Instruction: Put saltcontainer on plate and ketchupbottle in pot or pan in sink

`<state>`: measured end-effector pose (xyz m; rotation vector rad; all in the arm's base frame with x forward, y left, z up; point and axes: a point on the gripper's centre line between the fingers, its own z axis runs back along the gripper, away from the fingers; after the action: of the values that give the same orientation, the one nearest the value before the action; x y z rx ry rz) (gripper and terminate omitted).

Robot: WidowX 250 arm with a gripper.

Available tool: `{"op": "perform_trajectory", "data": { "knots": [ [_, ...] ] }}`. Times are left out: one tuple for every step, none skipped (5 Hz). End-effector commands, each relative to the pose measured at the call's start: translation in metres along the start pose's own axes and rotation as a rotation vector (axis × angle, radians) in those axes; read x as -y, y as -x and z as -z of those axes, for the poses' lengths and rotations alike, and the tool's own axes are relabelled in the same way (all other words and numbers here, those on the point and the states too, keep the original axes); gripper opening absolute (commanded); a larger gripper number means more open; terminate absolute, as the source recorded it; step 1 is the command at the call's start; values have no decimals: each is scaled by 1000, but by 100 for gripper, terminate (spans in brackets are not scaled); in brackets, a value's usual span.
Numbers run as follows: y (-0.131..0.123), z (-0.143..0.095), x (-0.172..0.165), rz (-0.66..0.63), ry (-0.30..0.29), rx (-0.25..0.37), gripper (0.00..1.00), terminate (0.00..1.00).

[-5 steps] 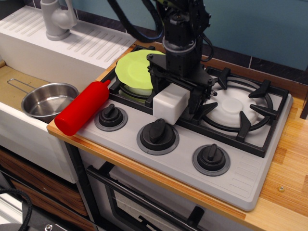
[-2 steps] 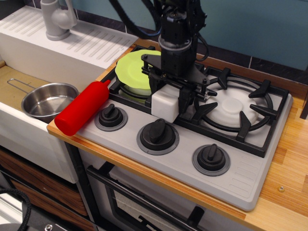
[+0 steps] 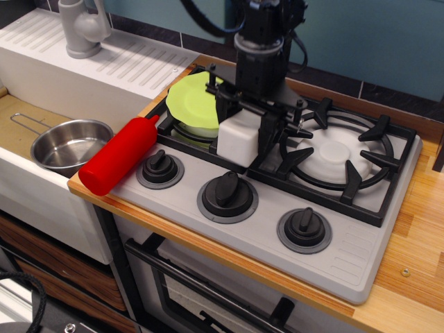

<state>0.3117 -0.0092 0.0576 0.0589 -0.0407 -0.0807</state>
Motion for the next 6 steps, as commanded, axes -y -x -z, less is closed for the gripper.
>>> {"op": "perform_trajectory", "data": {
  "knots": [
    [-26,-37,-23,25,-3,109,0,0],
    [-32,-38,-35,44,-1,125,0,0],
    [-39,-35,-51,64,7,130,0,0],
    [-44,-31,-65,82,10,134,0,0],
    [-48,-28,-77,96,10,141,0,0],
    [-50,-24,-87,114,16,146,0,0]
  ]
}}
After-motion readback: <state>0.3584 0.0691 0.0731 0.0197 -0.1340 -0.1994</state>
